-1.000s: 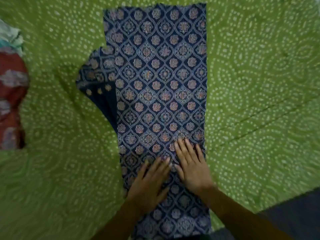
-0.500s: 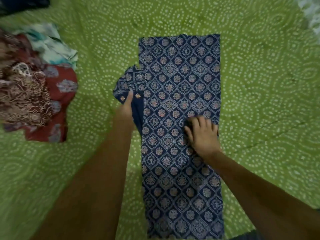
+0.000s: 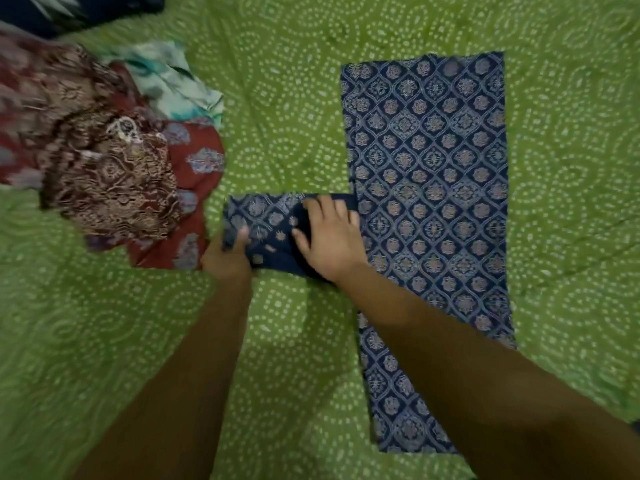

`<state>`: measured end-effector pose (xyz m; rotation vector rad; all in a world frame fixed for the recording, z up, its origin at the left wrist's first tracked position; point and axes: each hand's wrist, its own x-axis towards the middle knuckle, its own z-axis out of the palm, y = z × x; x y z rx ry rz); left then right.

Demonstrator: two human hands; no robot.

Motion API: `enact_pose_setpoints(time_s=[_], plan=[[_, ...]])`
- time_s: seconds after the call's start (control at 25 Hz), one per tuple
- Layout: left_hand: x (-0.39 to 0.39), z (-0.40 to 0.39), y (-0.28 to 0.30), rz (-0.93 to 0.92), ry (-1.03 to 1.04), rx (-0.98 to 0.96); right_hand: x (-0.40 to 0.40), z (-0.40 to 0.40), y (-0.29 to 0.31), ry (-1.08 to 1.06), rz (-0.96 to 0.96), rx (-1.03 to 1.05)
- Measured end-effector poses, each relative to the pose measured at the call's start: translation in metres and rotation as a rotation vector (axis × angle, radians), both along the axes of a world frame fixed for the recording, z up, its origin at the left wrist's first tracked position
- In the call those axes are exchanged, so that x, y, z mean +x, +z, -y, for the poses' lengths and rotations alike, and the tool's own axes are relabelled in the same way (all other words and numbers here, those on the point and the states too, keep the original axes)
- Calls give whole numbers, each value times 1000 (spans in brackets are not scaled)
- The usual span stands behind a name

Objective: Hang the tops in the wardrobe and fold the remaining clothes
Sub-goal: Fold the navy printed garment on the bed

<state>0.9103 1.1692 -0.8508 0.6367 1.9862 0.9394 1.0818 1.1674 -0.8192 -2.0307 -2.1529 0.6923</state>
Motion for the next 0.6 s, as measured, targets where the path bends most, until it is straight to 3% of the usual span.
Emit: enact_pose_setpoints(time_s=[0.12, 0.24, 0.4, 0.52, 0.6], plan=[[-23, 19, -7, -174, -186, 36, -28, 5, -17, 105, 62, -127], [-32, 13, -3, -247, -237, 32, -49, 4, -32, 186, 150, -145], [-33, 16, 1, -212, -420, 102, -74, 7, -36, 265, 184, -108], [-41, 20, 2, -262, -592, 137, -79, -1, -30, 134, 60, -71], [-44, 19, 3, -425, -605, 77, -73, -2, -24, -53, -118, -49]])
